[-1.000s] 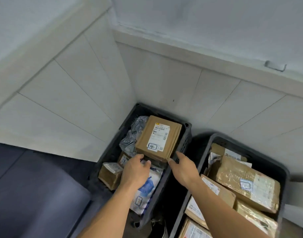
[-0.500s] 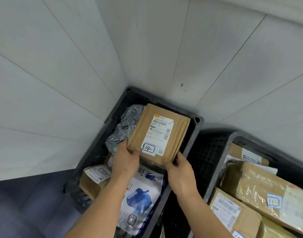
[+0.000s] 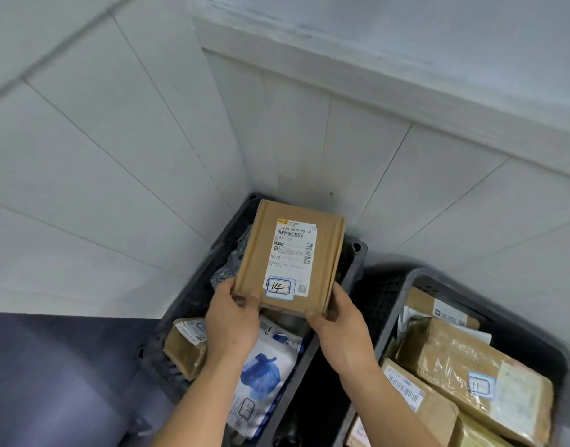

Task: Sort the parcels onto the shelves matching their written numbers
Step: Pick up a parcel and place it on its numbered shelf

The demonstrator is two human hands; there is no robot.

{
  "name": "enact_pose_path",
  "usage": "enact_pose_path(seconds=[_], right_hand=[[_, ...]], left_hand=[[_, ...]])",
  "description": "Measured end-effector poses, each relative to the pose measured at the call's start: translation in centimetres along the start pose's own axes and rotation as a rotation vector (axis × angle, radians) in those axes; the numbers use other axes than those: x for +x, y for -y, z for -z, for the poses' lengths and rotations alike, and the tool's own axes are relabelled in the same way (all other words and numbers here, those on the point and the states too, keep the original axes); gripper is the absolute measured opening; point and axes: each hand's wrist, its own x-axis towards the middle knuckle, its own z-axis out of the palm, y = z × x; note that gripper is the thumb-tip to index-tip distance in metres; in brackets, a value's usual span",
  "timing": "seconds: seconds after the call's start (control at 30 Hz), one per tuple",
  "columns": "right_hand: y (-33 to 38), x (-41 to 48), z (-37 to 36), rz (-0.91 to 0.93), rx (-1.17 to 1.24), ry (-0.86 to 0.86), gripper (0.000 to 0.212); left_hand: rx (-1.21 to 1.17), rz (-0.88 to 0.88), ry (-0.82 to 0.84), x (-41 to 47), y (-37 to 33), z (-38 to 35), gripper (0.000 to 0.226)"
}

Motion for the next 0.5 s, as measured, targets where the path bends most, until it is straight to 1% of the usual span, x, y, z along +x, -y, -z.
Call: enact_pose_path(seconds=[0.13, 0.23, 0.4, 0.5], right_hand=[[2.3, -3.5, 3.2, 0.091, -0.021, 0.005, 0.053], [3.8, -6.9, 6.1, 0.155, -0.048, 0.010, 0.054], [6.5, -13.6, 11.4, 0.235, -0.073, 0.005, 0.047], [7.9, -17.2, 14.0, 0.305, -0.096, -0.003, 0.048]], left_hand=[[-0.078, -0.050, -0.071, -4.5, -2.1, 1.2, 0.032], [-0.150, -0.083, -0.086, -9.0, -3.5, 1.9, 0.034], [-0.220, -0.155, -0.114, -16.9, -5.8, 3.1, 0.031], [-0.278, -0.195, -0.116, -21.4, -7.0, 4.1, 0.032]])
